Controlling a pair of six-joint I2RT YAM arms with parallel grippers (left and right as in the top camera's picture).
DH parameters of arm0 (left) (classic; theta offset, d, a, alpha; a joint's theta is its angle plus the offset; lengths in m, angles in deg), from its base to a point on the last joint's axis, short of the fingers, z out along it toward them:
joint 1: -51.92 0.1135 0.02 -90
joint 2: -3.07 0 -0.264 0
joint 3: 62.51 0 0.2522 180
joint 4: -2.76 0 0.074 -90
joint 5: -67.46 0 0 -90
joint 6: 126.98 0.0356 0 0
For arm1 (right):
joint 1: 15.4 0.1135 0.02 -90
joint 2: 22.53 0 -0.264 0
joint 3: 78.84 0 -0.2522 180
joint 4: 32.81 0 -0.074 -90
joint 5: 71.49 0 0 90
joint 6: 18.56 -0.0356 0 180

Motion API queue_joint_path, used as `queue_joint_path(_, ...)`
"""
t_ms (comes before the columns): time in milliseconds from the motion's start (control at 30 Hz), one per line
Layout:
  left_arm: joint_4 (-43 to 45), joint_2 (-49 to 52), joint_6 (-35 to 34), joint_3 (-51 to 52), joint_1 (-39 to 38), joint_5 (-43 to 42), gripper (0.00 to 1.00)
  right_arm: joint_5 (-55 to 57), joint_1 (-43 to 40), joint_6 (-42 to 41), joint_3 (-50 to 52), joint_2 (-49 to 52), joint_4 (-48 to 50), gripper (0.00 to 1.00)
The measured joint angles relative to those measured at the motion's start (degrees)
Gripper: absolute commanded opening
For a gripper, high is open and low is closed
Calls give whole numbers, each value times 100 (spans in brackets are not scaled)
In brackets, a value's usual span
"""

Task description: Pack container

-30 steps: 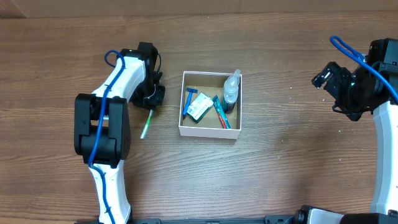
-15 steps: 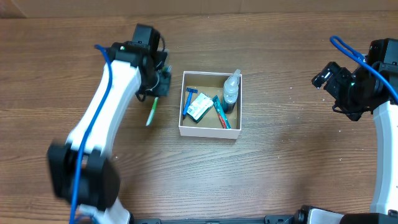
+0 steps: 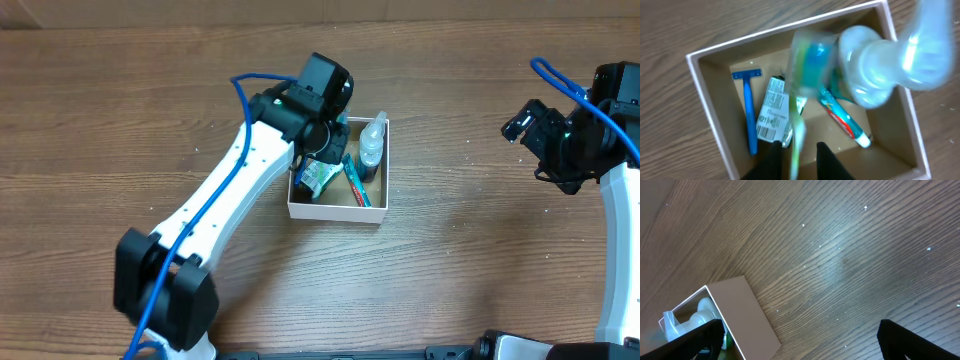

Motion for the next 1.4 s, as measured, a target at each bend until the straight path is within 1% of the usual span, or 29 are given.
queue_joint_path(67, 9, 42, -24, 4, 7, 28, 41, -2, 0, 2, 0, 0, 4, 100)
queue_joint_path(133, -70, 22, -33, -2, 33, 46, 43, -2, 0, 2, 0, 0, 0, 100)
queue_joint_path(233, -597, -55, -35, -31, 116, 66, 47, -2, 0, 0, 0, 0, 0, 100)
queue_joint_path(300, -1001, -232, -33, -68, 160, 140, 54, 0, 0, 0, 0, 0, 2, 100)
queue_joint_path(333, -1172, -382, -31, -85, 177, 243, 56, -2, 0, 2, 0, 0, -2, 100)
queue_joint_path(367, -1419, -612, -46, -111, 179, 466, 61, 0, 0, 0, 0, 0, 0, 100)
queue_joint_path(400, -1591, -861, -44, -122, 179, 684, 69, -2, 0, -2, 0, 0, 0, 100)
queue_joint_path(433, -1843, -1174, -52, -149, 179, 990, 73, -2, 0, 0, 0, 0, -2, 100)
queue_joint_path(467, -2065, -1523, -59, -160, 181, 1204, 75, -2, 0, 2, 0, 0, 4, 100)
queue_joint_path(533, -2326, -2098, -79, -192, 184, 1458, 100, 0, 2, 0, 0, 0, 0, 100)
queue_joint_path(600, -2538, -2848, -190, -210, 184, 1617, 100, -2, 0, 2, 0, 0, 0, 100)
queue_joint_path(667, -2579, -3794, -361, -293, 184, 1561, 100, -4, 0, 2, 0, 0, 0, 100)
queue_joint_path(700, -2559, -4044, -374, -302, 184, 1480, 100, 0, 2, 0, 0, 0, -2, 100)
queue_joint_path(800, -2817, -4725, -269, -304, 184, 1366, 100, -2, 0, 2, 0, 0, 0, 100)
queue_joint_path(933, -3375, -5525, -103, -299, 184, 1309, 100, -2, 0, 2, 0, 0, 2, 100)
queue_joint_path(1067, -3285, -6006, -35, 17, 184, 1495, 100, 0, 0, 0, 0, 0, -2, 100)
queue_joint_path(1167, -2660, -6485, -4, 758, 195, 1873, 100, 0, 0, 0, 0, 0, 0, 100)
queue_joint_path(1233, -1945, -6837, 120, 1460, 341, 2002, 100, -2, 0, 2, 0, 0, 2, 100)
queue_joint_path(1300, -1355, -7226, 286, 2323, 730, 2028, 100, 0, 0, 2, 2, 0, -2, 100)
queue_joint_path(1367, -522, -7681, 586, 3370, 1360, 1738, 100, -2, 2, 0, 4, 0, 2, 100)
queue_joint_path(1400, -332, -7851, 743, 3807, 1644, 1532, 100, -4, 0, 0, 4, 0, -2, 100)
